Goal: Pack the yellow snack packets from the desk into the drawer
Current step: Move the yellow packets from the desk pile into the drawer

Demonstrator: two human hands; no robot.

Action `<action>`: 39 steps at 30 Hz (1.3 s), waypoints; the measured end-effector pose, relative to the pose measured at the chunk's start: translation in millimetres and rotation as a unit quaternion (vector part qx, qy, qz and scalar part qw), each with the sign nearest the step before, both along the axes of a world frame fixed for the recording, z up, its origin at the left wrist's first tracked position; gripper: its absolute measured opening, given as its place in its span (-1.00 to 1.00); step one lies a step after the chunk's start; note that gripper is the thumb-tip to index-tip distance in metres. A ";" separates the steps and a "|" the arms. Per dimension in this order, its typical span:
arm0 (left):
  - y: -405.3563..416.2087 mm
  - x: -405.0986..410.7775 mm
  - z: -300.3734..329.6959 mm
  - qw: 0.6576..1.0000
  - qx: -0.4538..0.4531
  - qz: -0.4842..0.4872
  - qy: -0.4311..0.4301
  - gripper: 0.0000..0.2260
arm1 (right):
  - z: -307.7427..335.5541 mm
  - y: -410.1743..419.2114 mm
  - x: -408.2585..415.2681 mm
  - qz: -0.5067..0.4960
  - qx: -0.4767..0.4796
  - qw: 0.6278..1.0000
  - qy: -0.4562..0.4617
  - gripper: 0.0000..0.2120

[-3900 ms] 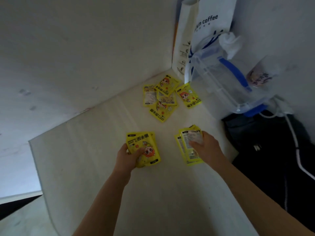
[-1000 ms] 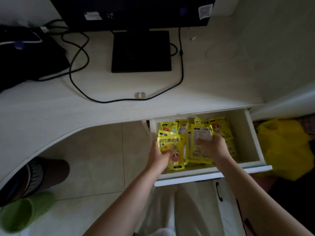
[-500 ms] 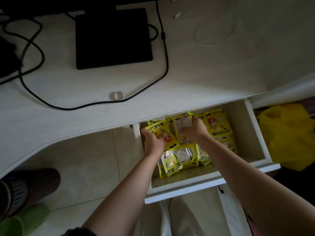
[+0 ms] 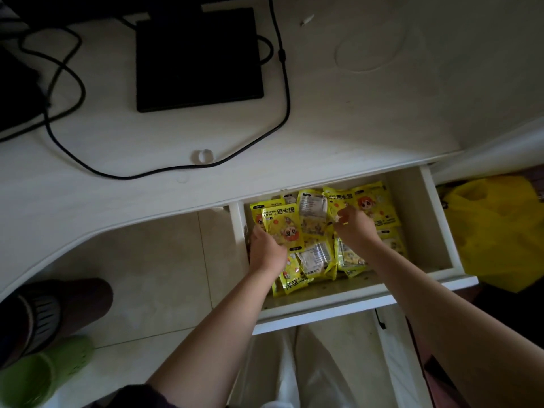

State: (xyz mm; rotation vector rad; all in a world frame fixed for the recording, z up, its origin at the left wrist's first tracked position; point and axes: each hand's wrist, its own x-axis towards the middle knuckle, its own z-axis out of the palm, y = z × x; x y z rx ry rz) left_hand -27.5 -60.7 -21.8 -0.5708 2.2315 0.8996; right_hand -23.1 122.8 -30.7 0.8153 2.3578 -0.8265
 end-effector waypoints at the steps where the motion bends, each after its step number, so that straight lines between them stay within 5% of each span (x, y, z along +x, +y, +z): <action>1: -0.8 2.6 2.0 1.000 0.003 -0.005 0.006 -0.43 | 3.7 -0.5 2.4 0.006 -0.001 1.000 0.003 -0.66; 9: -5.9 34.0 35.9 0.994 -0.024 -0.101 0.029 -0.47 | 45.3 -20.8 29.9 0.106 -0.002 0.994 0.041 -0.68; 14: -27.2 59.1 60.6 0.982 -0.057 -0.159 0.087 -0.69 | 75.6 -48.8 50.3 0.193 0.007 0.978 0.078 -0.71; 19: -68.0 95.9 85.5 0.957 -0.117 -0.210 0.160 -0.67 | 95.8 -83.8 75.9 0.271 -0.001 0.958 0.097 -0.72; 39: -335.8 218.1 101.9 0.960 -0.217 0.051 0.170 -0.66 | 127.3 -375.6 90.1 0.525 -0.007 0.846 0.091 -0.76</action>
